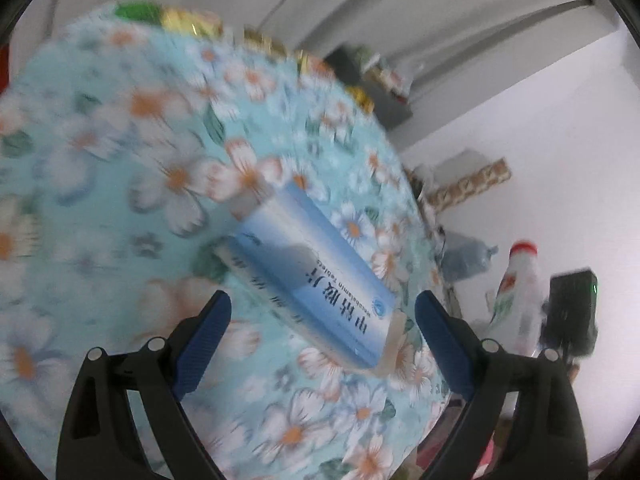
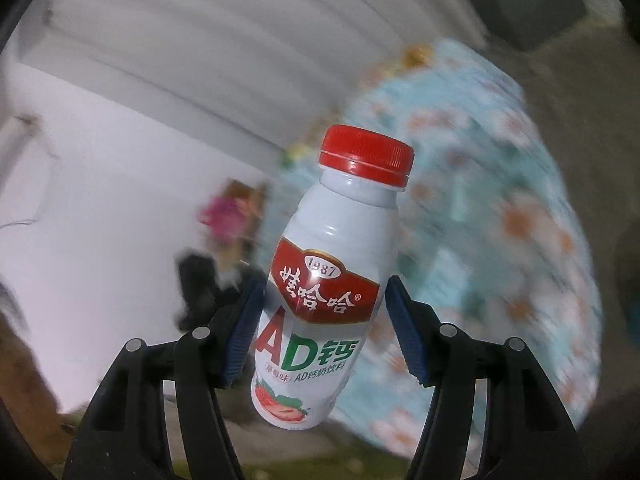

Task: Collect trash
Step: 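Grasp the white AD milk bottle with right tool while left tool reaches the blue box, then grasp the blue Mecobalamin box with left tool while right tool holds the bottle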

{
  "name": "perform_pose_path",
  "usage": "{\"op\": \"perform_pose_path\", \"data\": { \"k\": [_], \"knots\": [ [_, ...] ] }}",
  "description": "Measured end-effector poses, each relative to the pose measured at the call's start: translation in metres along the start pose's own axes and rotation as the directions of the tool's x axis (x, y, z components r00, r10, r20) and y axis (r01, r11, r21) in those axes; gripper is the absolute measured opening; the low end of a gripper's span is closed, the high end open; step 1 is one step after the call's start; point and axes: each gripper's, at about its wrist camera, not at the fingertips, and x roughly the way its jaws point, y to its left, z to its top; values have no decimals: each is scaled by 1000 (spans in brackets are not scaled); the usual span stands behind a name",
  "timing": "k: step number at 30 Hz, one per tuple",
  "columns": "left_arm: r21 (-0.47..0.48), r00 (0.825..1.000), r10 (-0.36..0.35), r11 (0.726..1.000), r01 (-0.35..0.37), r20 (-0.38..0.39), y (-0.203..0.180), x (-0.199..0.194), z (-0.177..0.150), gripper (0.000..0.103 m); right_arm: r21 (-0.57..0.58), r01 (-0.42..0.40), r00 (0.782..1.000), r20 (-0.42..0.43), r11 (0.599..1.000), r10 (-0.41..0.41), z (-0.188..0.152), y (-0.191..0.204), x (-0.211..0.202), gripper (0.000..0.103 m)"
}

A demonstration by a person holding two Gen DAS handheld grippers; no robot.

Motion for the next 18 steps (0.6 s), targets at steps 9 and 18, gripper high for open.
{"op": "perform_pose_path", "data": {
  "k": [9, 18],
  "knots": [
    [21, 977, 213, 977, -213, -2, -36, 57, 22, 91, -61, 387, 922, 22, 920, -386, -11, -6, 42, 60],
    [335, 916, 400, 859, -387, 32, -85, 109, -5, 91, 0, 382, 922, 62, 924, -382, -34, -21, 42, 71]
  ]
}}
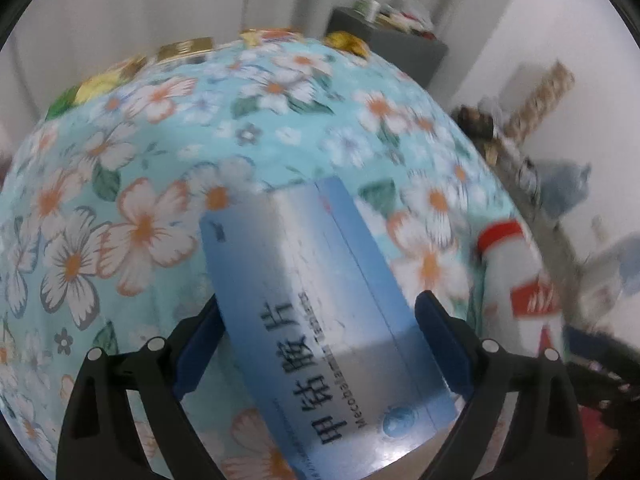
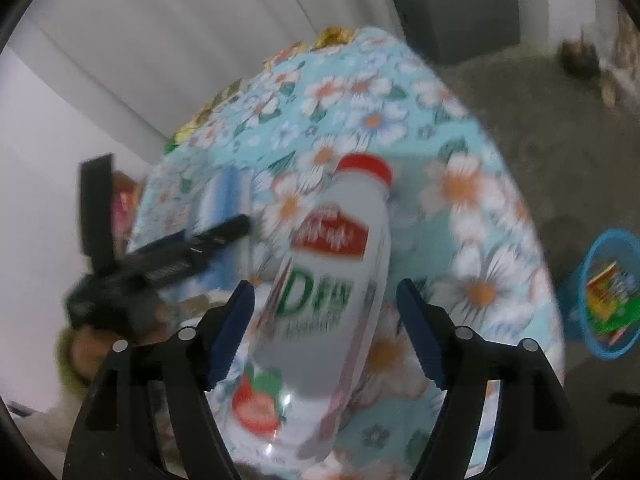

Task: Collect trash
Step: 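Grasp the blue Mecobalamin box with left tool while right tool holds the bottle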

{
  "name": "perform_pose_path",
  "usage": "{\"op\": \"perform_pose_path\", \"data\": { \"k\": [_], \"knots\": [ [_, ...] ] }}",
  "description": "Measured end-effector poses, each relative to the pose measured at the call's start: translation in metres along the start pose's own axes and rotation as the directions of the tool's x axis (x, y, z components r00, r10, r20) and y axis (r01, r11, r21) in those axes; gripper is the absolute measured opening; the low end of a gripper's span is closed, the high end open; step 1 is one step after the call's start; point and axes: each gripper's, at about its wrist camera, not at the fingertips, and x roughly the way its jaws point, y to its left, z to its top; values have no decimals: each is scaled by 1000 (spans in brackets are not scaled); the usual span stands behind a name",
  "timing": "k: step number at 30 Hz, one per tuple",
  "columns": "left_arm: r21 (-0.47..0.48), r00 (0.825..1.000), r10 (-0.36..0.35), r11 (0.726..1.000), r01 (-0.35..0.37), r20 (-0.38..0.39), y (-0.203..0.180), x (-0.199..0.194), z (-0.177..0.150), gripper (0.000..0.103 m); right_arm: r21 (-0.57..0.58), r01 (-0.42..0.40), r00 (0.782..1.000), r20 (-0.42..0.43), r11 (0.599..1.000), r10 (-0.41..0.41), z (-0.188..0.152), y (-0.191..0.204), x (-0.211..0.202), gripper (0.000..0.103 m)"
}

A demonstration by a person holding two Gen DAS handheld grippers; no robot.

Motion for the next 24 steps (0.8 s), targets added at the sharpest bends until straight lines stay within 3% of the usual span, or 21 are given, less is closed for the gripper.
{"op": "perform_pose_path", "data": {
  "k": [3, 5, 8, 17, 21, 24],
  "knots": [
    [62, 1000, 22, 998, -23, 12, -8, 1, -9, 91, 22, -38, 998, -44, 999, 39, -11, -7, 9, 71],
    [79, 1000, 12, 997, -13, 14, -9, -2, -14, 90, 68, -113, 991, -60, 991, 117, -17, -13, 12, 63],
    [114, 1000, -20, 993, 19, 14, -8, -10, -22, 83, 101, -175, 982, -52, 979, 181, -20, -24, 7, 62],
    [127, 986, -128, 982, 141, -106, 6, -48, -81, 82, 41, -153, 984, -90, 987, 156, -55, -32, -26, 62],
    [101, 991, -98, 989, 106, -87, 3, -54, -89, 85, 80, -155, 984, -75, 985, 161, -65, -38, -28, 64],
    [117, 996, -46, 992, 55, -75, -5, -48, -89, 87, 86, -114, 992, -46, 990, 118, -59, -34, -26, 72]
  ]
}}
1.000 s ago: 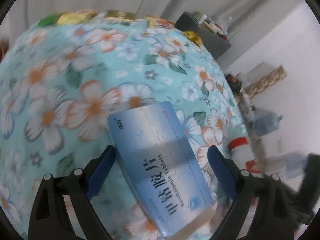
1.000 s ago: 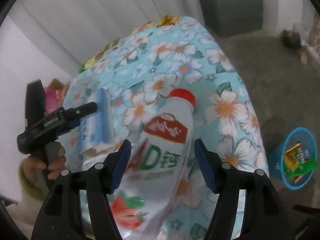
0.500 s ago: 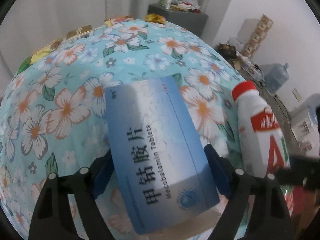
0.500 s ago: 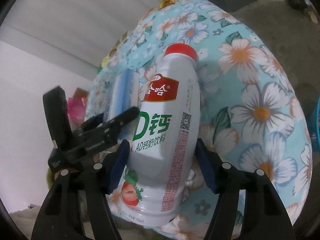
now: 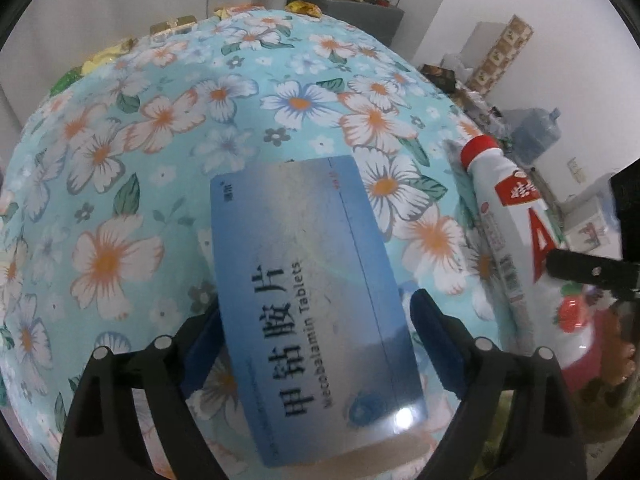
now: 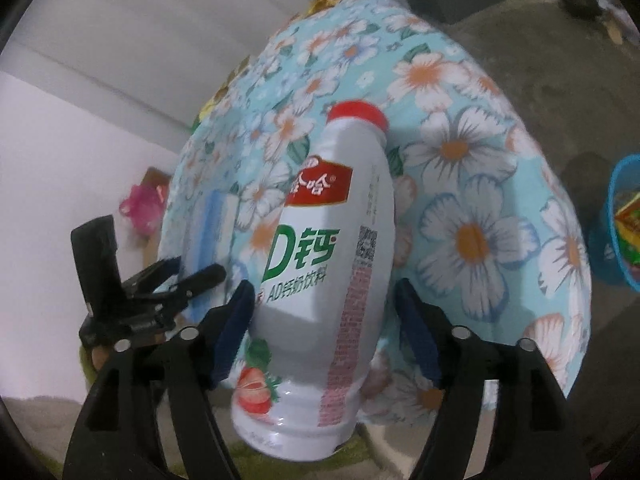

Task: Collect trash
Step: 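Grasp the blue Mecobalamin box with left tool while right tool holds the bottle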

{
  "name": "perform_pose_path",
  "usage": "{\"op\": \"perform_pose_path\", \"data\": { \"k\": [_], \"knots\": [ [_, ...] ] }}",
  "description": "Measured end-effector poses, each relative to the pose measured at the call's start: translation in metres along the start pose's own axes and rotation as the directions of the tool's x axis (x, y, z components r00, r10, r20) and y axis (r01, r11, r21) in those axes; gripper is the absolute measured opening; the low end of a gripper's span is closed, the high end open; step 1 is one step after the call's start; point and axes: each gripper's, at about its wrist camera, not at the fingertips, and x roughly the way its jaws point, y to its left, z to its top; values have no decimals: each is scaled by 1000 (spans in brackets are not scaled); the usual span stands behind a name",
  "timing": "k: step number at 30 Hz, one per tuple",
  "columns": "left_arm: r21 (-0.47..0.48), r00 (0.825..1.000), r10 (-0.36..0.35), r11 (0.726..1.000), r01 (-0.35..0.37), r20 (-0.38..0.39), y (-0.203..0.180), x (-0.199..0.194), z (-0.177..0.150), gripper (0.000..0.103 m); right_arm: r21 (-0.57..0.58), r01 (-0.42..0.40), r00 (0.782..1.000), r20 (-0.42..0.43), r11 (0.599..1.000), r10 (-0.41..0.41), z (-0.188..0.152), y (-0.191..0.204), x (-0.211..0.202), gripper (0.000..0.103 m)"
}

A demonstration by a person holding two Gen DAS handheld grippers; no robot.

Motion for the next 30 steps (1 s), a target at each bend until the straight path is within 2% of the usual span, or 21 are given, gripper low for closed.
{"op": "perform_pose_path", "data": {
  "k": [4, 10, 30],
  "knots": [
    [47, 998, 56, 997, -56, 10, -8, 6, 2, 89, 1, 47, 999, 16, 999, -47, 3, 3, 4, 74],
    [71, 993, 117, 990, -119, 33, -15, 11, 2, 89, 5, 61, 998, 19, 998, -62, 2, 6, 13, 74],
    [81, 989, 140, 986, -144, 52, -20, 10, -1, 89, 23, 64, 998, 9, 998, -64, 5, 7, 24, 75]
  ]
}}
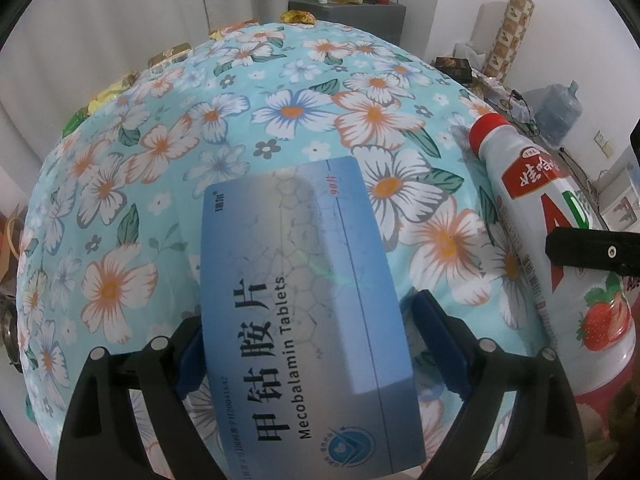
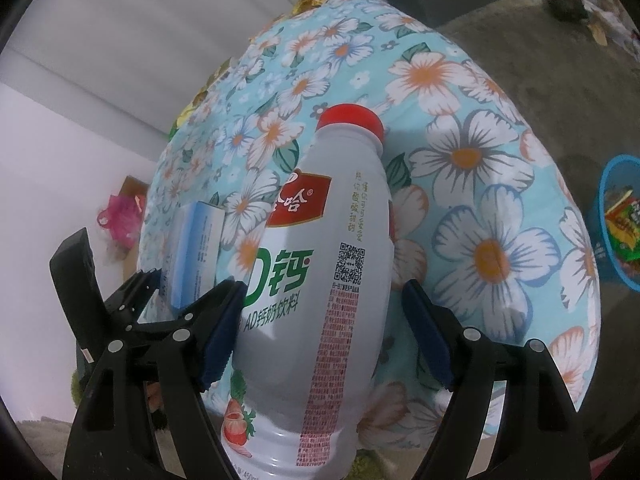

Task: Collect trash
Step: 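Grasp the blue Mecobalamin box with left tool while right tool holds the bottle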

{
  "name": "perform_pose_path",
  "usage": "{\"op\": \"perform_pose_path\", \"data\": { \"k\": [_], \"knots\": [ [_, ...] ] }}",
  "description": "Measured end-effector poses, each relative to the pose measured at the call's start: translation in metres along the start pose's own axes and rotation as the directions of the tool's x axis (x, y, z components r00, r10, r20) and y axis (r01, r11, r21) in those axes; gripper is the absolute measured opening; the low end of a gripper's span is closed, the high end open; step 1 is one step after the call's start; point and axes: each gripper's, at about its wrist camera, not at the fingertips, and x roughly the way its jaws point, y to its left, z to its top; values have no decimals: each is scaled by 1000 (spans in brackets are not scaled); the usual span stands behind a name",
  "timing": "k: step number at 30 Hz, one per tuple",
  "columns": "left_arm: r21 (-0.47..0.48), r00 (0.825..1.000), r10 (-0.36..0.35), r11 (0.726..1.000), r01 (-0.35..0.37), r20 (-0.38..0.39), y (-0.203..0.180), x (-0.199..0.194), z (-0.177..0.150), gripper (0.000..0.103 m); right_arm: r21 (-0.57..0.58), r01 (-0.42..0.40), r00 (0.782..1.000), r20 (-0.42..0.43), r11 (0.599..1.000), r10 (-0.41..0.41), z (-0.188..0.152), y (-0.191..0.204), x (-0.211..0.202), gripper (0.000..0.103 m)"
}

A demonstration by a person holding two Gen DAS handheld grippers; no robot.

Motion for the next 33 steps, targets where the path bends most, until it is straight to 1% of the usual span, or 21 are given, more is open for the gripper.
{"op": "perform_pose_path", "data": {
  "k": [14, 20, 22, 23, 24, 25, 27, 33],
  "knots": [
    [-3, 1000, -1, 1000, 1, 2, 0, 1, 0, 89, 17, -7, 1000, 14, 1000, 7, 1, -5, 4, 75],
    [-10, 1000, -9, 1000, 9, 10, 1, 1, 0, 89, 33, -5, 1000, 31, 999, 4, -1, -8, 4, 73],
    [-20, 1000, -13, 1000, 14, 19, 3, 1, 0, 85, 37, 0, 999, 37, 999, -1, -2, -8, 3, 72],
    [-27, 1000, -17, 999, 17, 24, 5, 0, 1, 84, 40, -2, 999, 39, 999, 0, -3, -8, 2, 69],
    [-32, 999, -18, 999, 19, 28, 6, 0, 0, 80, 45, -12, 999, 39, 999, 10, -4, -8, 1, 67],
    [-38, 999, -19, 999, 20, 33, 8, -1, 1, 77, 52, -27, 999, 37, 998, 25, -4, -9, 1, 62],
    [-44, 999, -24, 999, 25, 39, 10, -2, 2, 72, 76, -56, 998, 39, 996, 53, -6, -12, -1, 61],
    [-52, 998, -31, 998, 34, 50, 9, -4, 1, 72, 95, -68, 997, 52, 993, 64, -9, -14, -7, 60]
  ]
}}
